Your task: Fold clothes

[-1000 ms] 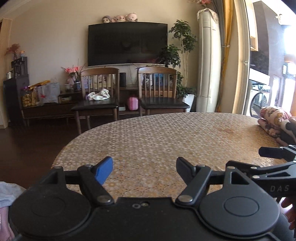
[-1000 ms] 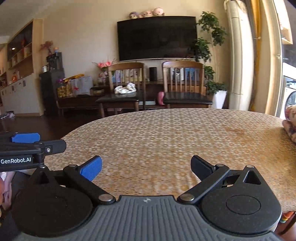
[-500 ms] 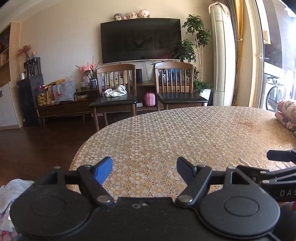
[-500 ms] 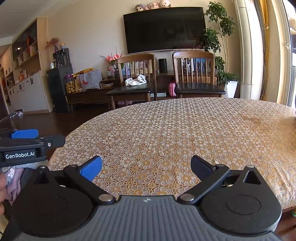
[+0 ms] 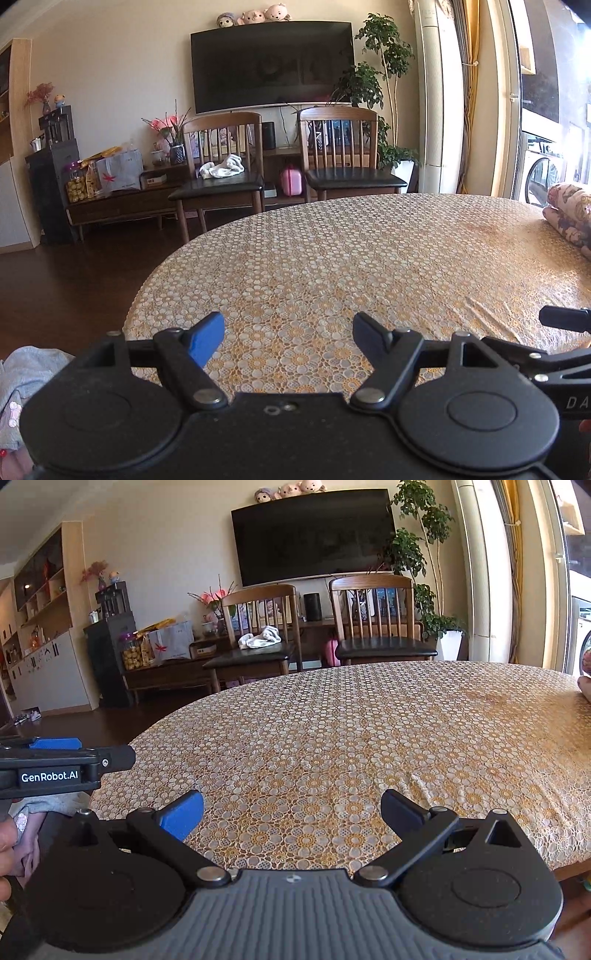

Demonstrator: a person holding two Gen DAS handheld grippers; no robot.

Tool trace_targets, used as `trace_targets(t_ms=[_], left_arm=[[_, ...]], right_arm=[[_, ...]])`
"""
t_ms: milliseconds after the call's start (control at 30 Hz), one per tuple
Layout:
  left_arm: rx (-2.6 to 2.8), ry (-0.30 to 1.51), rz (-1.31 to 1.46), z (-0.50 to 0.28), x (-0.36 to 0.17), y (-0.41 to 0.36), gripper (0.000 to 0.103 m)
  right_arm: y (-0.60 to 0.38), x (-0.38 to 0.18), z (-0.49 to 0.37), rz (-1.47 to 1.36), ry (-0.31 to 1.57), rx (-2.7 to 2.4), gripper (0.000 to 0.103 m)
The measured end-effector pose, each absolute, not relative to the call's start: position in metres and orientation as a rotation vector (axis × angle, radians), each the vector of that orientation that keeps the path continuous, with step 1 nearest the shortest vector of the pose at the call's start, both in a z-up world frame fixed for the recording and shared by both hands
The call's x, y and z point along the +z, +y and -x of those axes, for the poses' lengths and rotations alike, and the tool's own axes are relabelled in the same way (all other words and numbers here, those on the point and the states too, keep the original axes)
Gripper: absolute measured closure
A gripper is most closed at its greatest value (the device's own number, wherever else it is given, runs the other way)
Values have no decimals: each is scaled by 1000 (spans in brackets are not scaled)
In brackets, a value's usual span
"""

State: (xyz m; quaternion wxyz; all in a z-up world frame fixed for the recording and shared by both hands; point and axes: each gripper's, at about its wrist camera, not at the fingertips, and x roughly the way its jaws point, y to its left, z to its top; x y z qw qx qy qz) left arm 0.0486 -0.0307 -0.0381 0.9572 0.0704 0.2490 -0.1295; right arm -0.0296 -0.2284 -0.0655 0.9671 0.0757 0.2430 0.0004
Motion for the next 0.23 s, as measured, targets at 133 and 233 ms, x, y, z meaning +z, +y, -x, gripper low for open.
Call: trace_targets(t_ms=[133, 233], left_arm=[[-265, 521, -148, -48, -39, -33, 0], [-265, 519, -156, -47, -39, -34, 0]], right_arm=[[-231, -68, 32, -165, 493, 6, 0], [-232, -70, 33, -169, 492, 9, 0]])
